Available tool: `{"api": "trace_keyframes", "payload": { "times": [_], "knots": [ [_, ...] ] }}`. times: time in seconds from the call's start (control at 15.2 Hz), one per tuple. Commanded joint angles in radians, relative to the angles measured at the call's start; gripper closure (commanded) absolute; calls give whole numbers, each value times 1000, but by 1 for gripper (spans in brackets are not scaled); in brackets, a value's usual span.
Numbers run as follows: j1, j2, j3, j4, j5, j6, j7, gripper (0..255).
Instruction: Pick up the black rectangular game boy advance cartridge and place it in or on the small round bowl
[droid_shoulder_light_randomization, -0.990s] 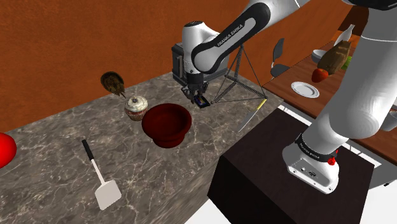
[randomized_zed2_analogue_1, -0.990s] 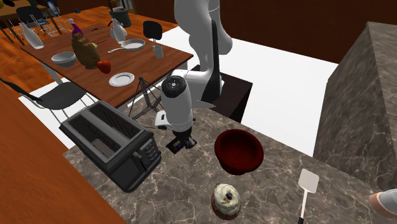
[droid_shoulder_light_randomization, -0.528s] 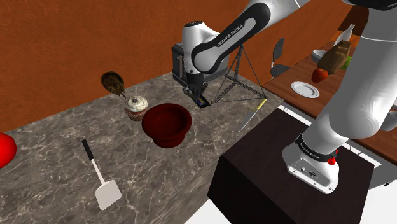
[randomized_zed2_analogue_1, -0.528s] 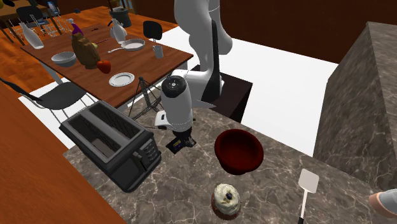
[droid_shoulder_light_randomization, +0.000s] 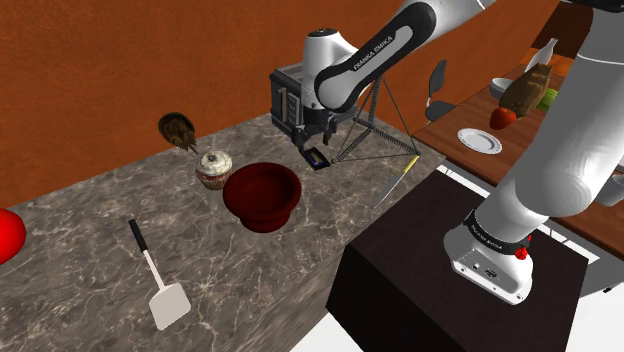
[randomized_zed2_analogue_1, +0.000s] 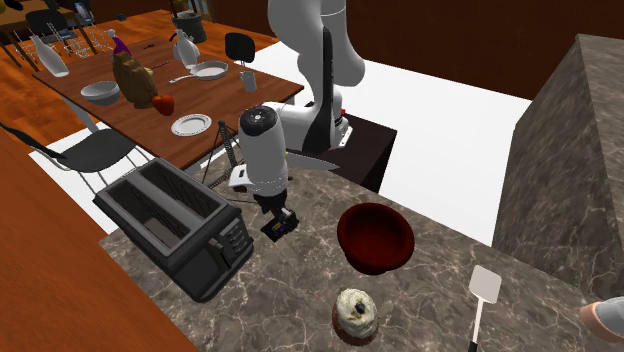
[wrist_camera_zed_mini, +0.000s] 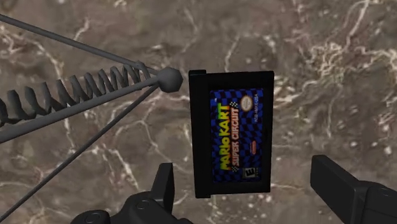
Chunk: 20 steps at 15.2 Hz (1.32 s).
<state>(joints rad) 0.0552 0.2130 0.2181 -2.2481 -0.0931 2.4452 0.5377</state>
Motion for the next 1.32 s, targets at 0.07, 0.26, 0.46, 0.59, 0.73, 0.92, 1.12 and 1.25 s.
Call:
{"api": "trace_keyframes", "payload": {
  "times": [0.07,0.26,0.46,0.59,0.73,0.92,1.12,1.25],
  "knots": [
    [0,27,-6,-8,-12,39,4,0],
    [4,67,-13,-11,-29,81,16,0],
    [5,67,-13,-11,-29,81,16,0],
    [5,67,-13,-11,-29,81,16,0],
    [5,67,-13,-11,-29,81,16,0],
    [5,67,-13,-11,-29,81,16,255],
    [5,65,-13,-14,-29,81,16,255],
    [5,64,-13,-15,-29,82,17,255]
  ]
}}
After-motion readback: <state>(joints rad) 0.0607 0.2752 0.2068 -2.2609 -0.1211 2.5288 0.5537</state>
